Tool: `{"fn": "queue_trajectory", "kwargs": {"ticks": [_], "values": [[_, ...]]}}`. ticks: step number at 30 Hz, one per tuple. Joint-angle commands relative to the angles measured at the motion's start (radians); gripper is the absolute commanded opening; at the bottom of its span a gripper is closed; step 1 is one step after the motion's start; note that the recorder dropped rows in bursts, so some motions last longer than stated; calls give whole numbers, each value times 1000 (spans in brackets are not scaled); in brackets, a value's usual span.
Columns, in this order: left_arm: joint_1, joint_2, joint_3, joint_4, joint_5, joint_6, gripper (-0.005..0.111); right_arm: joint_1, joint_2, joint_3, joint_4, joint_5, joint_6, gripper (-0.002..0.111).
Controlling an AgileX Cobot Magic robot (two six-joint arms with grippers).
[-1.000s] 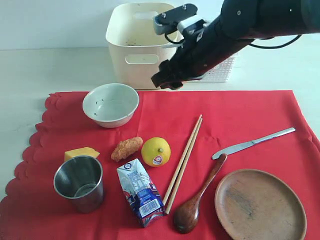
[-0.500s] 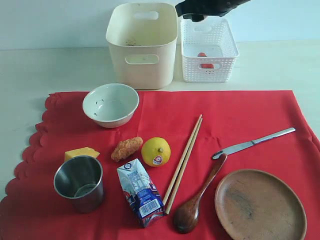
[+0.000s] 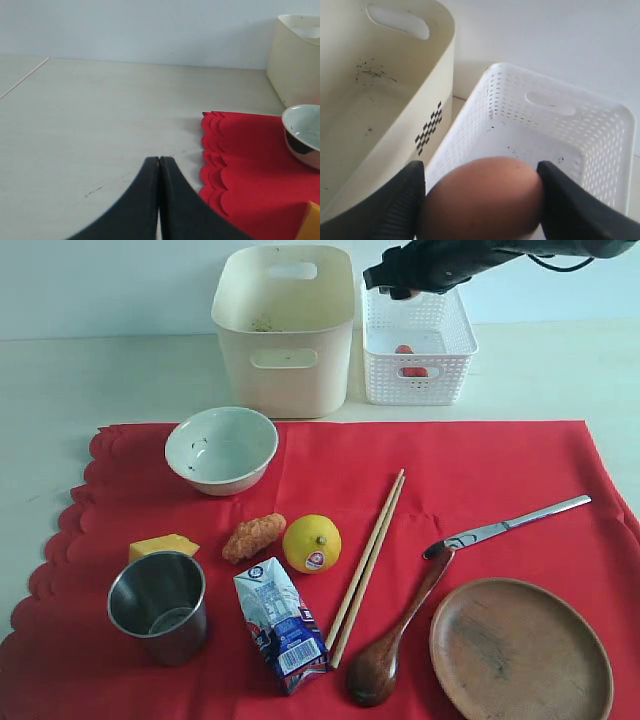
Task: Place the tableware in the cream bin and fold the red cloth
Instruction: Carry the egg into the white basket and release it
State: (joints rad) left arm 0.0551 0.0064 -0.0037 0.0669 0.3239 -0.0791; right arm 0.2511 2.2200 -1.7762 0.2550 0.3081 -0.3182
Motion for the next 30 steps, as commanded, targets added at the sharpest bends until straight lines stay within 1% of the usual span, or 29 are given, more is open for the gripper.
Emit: {"fn": "queue_trajectory", "kwargs": {"ticks": [1,10,12,16,21,24,27,30], "values": [[-6,-6,4,-2,-4,-5,1,-16,57,-37,-4,-27,7,0],[-6,-6,4,-2,-4,-5,1,-22,106,-37,-4,-50,15,0],[-6,-6,4,-2,-4,-5,1,-22,108,-37,-4,-50,15,2],[-6,-6,4,-2,-4,-5,1,-22,110,-37,-4,-60,15,15],[-6,-6,4,-2,-4,-5,1,-22,110,-37,-3,-56,15,39],[-6,-6,4,-2,-4,-5,1,-22,110,-37,-3,-49,15,51],[-6,-6,4,-2,-4,-5,1,-22,110,-37,-3,-47,15,58],[-6,-6,4,-2,-4,-5,1,-22,107,-37,0,-44,15,62]]}}
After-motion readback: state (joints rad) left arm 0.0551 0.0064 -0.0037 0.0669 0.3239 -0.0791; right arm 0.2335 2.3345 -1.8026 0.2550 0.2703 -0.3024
